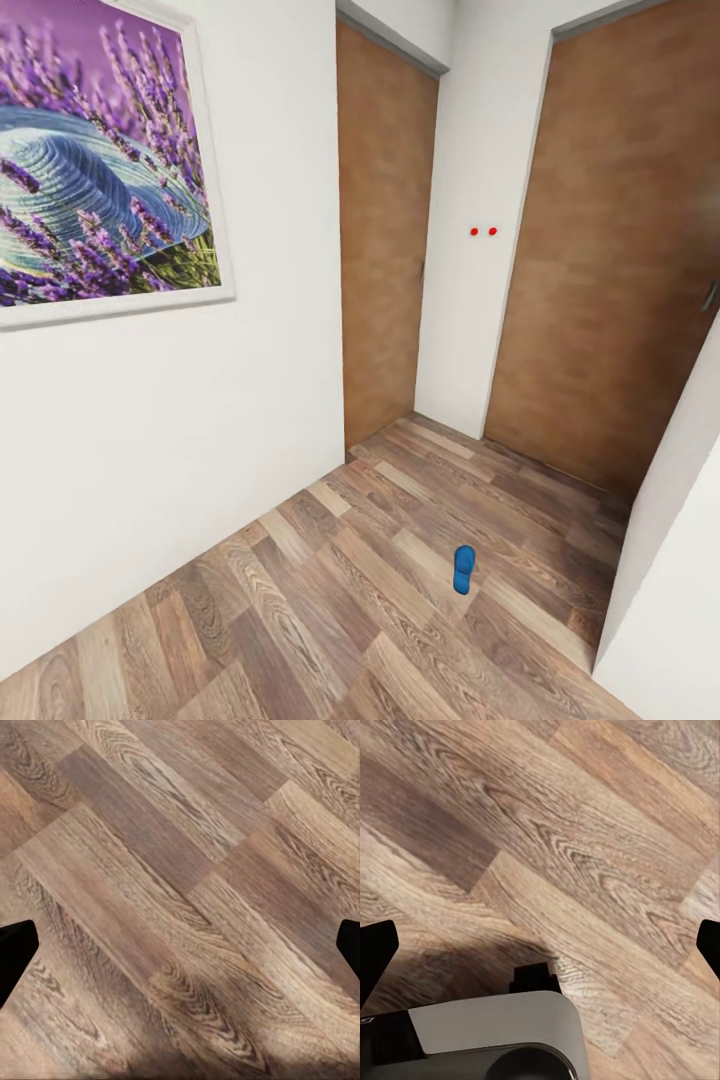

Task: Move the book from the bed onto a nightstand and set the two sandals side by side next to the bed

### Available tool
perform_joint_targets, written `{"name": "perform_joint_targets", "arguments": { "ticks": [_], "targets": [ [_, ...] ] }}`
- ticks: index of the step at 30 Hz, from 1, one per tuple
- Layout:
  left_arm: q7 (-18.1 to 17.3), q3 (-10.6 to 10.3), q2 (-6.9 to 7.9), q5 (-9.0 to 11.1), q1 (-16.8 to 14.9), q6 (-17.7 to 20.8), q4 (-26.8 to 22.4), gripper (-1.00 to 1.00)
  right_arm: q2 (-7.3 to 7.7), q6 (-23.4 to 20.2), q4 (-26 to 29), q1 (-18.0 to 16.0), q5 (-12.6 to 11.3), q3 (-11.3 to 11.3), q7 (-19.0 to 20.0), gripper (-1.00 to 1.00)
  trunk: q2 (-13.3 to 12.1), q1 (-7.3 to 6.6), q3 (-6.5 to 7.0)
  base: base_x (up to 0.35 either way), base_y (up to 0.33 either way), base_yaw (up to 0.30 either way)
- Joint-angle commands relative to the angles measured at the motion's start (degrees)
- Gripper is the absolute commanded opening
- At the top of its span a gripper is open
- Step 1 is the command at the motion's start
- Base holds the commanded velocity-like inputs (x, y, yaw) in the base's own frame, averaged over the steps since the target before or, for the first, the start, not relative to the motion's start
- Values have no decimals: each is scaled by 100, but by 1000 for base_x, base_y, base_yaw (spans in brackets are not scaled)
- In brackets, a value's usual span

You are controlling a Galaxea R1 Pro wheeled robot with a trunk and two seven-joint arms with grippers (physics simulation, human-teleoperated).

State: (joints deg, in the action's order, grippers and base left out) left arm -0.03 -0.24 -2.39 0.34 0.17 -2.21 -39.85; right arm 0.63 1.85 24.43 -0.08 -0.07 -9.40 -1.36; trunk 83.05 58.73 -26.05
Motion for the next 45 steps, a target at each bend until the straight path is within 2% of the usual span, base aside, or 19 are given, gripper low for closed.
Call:
{"name": "perform_joint_targets", "arguments": {
  "ticks": [1, 14, 20, 45],
  "targets": [
    [1, -2, 0, 6, 0, -13, 2, 100, -2, 17, 0, -1, -1, -13, -5, 100, 3, 0, -4, 1, 0, 260],
    [12, 3, 1, 10, 0, -16, 29, 100, -6, 17, -1, -1, -1, -12, -13, 100, 3, 0, -4, 3, 0, 285],
    [6, 10, 3, 10, 0, -16, 30, 100, -10, 22, 0, -1, -1, -3, -13, 100, 3, 0, -4, 198, 0, 219],
    [-12, 15, 10, 10, 0, -7, 30, 100, -10, 26, -1, -1, -1, 8, -13, 100, 3, 0, -4, 320, 7, 15]
  ]
}}
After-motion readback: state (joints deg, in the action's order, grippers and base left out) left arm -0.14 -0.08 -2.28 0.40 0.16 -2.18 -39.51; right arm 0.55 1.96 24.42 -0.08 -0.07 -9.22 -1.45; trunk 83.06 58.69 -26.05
